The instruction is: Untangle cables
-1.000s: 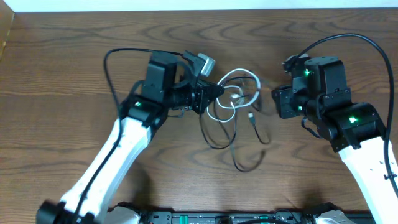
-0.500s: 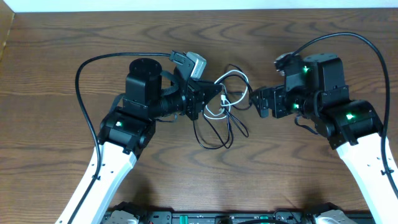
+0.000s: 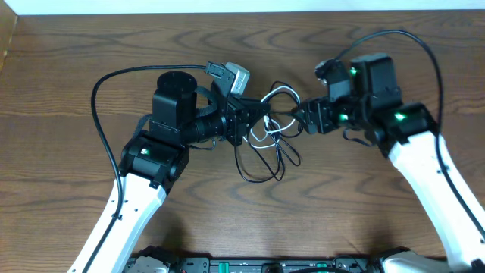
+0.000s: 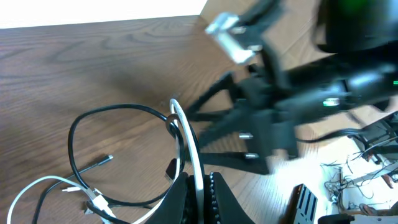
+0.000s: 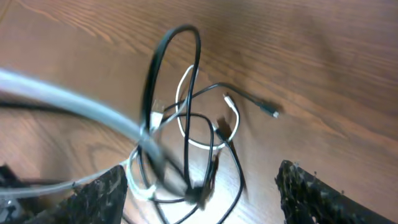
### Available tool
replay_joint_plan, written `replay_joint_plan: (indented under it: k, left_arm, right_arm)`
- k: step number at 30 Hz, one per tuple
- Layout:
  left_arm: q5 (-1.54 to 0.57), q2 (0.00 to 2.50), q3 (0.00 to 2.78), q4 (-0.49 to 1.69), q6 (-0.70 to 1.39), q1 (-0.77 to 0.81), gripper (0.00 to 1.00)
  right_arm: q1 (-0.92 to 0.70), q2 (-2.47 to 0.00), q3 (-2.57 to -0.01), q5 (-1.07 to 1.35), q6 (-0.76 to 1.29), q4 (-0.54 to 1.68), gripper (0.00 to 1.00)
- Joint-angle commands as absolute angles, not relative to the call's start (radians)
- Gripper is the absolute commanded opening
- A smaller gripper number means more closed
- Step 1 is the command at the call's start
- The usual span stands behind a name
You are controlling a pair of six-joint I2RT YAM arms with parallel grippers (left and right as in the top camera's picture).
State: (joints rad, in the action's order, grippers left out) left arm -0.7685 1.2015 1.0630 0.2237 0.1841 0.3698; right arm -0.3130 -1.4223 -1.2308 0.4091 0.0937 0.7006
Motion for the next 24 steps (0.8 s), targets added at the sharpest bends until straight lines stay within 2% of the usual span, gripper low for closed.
replay_joint_plan:
  k: [1, 7, 11, 13, 19, 24]
  left_arm:
    - [-0.775, 1.185, 1.089, 0.224, 0.194, 0.365, 0.08]
    - [-0.775, 1.185, 1.089, 0.226, 0.194, 0.365, 0.07]
    - [-0.775, 1.185, 1.089, 0.226, 0.194, 0.365, 0.07]
    - [-0.775, 1.185, 1.089, 0.226, 0.193, 0.365, 0.08]
    - [-0.774, 1.185, 1.089, 0.224, 0.193, 0.363, 0.08]
    - [-0.776, 1.183, 1.089, 0.228, 0.194, 0.336, 0.08]
  right_arm:
    - [-0.336, -1.47, -1.234, 0.454, 0.081, 0.667, 0.71]
    - [-0.363, -1.538, -1.234, 0.459, 0.1, 0.629, 0.72]
    - [-0.375, -1.583, -1.234, 0.309, 0.112, 0.615, 0.58]
    - [-0.377, -1.602, -1.234, 0.165, 0.188, 0.628, 0.55]
    - [-0.375, -1.623, -1.227, -0.224, 0.353, 0.743, 0.61]
    - [-0.351, -1.623, -1.198, -0.352, 0.365, 0.778, 0.67]
